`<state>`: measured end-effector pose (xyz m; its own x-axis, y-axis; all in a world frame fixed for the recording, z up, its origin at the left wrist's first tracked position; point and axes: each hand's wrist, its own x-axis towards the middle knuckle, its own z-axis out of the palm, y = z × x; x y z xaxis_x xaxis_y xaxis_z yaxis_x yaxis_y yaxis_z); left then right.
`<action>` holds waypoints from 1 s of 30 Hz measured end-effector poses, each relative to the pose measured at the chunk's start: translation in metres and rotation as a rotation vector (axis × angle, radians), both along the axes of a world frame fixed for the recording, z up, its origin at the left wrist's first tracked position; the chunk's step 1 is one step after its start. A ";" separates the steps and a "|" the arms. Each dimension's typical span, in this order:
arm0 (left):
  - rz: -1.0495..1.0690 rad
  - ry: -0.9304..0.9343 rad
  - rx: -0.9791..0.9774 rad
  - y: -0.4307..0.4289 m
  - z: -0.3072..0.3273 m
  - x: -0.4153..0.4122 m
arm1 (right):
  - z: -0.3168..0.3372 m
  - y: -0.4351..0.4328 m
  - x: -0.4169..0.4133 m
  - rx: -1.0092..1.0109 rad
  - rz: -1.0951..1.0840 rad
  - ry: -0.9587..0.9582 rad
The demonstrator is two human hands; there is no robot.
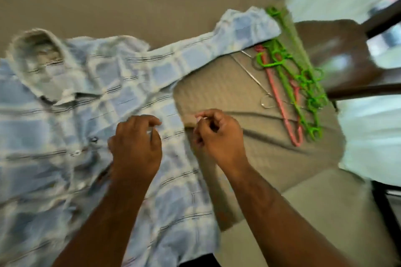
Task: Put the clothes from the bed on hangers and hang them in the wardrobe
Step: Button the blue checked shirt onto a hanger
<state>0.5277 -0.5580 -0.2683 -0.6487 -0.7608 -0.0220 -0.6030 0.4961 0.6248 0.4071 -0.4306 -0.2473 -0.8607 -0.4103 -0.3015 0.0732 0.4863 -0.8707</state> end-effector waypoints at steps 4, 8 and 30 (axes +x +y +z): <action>-0.194 0.028 0.075 0.046 0.004 -0.065 | 0.009 0.069 -0.090 0.156 -0.034 0.221; -0.322 0.023 0.077 0.079 0.002 -0.121 | -0.004 0.133 -0.164 0.524 -0.125 0.394; -0.190 0.113 0.561 0.147 0.009 -0.196 | 0.097 0.137 -0.109 0.450 0.110 0.342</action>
